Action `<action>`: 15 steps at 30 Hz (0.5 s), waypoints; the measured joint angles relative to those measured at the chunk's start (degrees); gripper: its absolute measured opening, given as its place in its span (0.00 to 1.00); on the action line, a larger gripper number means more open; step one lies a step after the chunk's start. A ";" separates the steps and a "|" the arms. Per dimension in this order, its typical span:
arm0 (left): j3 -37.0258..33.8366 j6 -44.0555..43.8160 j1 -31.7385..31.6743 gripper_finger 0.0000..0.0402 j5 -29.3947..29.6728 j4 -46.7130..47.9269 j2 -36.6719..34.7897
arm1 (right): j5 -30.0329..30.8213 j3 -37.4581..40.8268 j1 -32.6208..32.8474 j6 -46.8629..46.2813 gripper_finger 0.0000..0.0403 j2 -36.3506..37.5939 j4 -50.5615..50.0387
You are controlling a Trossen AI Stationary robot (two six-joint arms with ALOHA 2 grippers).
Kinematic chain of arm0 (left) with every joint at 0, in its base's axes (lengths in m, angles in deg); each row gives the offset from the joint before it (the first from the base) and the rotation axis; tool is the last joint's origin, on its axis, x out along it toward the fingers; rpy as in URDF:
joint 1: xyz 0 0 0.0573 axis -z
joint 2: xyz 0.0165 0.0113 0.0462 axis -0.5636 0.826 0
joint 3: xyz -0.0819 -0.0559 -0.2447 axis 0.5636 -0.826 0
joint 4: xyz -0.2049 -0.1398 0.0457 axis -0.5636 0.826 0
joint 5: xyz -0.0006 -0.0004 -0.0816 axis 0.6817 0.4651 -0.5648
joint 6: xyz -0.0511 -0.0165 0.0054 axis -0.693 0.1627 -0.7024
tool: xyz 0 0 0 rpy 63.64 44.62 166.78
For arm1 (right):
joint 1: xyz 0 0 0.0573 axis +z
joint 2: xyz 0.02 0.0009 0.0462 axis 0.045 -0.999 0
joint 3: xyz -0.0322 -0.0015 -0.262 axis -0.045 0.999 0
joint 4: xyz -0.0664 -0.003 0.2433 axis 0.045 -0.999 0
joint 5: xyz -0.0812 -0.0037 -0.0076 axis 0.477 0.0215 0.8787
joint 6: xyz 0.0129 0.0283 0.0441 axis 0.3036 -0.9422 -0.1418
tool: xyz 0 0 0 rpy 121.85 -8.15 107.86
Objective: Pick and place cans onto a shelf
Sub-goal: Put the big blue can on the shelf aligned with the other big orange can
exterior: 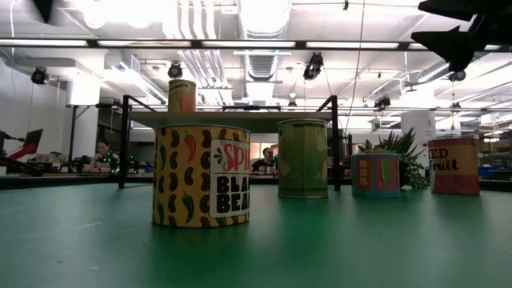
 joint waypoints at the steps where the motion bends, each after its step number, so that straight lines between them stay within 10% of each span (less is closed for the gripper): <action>1: 0.00 -3.32 1.52 0.00 0.77 1.10 -0.02 | 0.00 0.00 -0.01 0.03 0.81 0.00 -0.01; 15: -4.35 -33.52 12.23 0.00 7.05 7.72 -8.57 | -0.02 0.02 0.00 1.41 0.81 0.04 1.45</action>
